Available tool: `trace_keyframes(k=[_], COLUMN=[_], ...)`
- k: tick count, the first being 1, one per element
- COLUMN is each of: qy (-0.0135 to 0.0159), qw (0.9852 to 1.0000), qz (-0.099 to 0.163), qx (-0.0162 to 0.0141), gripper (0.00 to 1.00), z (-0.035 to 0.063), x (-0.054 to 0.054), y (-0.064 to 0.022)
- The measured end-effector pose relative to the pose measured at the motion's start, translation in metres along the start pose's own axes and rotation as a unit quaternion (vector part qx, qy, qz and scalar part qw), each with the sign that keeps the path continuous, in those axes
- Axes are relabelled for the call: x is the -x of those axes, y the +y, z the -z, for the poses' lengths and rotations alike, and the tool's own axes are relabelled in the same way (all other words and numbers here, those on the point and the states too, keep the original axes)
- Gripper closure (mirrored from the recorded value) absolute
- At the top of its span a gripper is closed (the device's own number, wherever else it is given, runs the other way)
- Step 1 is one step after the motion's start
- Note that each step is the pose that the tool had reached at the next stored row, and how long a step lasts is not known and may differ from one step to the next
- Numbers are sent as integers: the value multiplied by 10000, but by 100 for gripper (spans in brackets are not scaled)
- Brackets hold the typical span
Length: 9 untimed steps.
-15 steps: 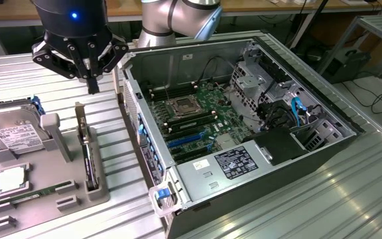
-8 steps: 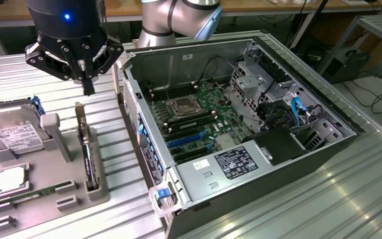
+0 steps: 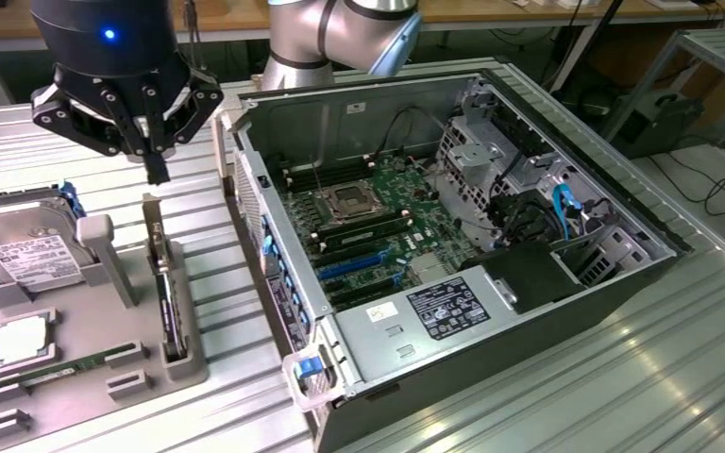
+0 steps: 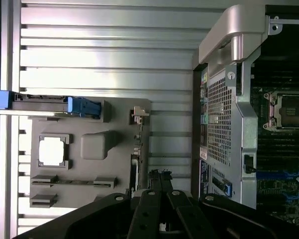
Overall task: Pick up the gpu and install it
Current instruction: 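Reach for the gpu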
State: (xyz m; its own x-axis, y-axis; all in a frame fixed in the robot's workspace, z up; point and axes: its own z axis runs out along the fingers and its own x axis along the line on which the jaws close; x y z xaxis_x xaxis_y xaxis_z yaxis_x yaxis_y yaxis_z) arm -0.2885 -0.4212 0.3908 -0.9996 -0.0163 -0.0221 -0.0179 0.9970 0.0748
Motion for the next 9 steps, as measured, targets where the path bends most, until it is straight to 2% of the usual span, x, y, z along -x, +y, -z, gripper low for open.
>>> trace_keyframes(k=[9], qy=[2], qw=[10000], qz=[34], qx=[1], gripper=[89], z=[3], x=[-125], y=[-22])
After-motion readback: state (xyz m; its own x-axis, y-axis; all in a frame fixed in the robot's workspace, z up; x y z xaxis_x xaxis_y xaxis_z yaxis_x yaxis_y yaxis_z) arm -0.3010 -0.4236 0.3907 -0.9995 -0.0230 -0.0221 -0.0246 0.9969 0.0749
